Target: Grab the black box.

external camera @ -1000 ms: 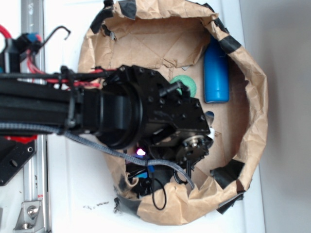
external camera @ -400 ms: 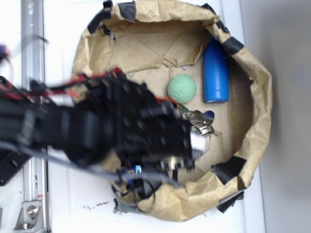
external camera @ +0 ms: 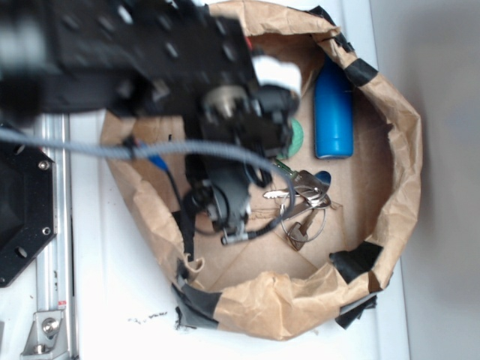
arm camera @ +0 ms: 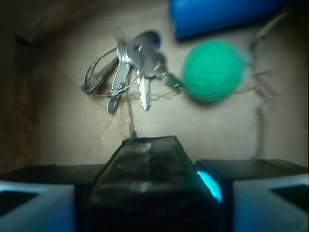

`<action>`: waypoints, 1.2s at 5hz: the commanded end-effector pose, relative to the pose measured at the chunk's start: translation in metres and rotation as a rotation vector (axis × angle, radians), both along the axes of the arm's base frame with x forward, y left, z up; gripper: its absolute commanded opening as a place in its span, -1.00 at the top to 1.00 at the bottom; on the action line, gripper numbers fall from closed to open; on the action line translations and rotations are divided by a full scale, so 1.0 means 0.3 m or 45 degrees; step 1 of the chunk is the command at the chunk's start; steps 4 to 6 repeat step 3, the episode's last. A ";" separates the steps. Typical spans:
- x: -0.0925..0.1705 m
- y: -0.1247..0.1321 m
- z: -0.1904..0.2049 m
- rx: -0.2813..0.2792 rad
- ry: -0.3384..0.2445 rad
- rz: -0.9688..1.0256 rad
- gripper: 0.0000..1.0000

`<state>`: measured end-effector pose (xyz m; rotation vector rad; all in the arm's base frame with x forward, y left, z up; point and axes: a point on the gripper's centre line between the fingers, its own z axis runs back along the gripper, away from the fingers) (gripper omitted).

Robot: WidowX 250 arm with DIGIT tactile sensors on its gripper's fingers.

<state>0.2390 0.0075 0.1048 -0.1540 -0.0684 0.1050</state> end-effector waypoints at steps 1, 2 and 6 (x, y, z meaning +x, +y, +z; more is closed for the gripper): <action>-0.037 0.052 0.164 0.114 -0.111 -0.044 1.00; -0.020 0.058 0.173 0.126 -0.127 -0.040 1.00; -0.008 0.041 0.160 0.114 -0.101 -0.046 1.00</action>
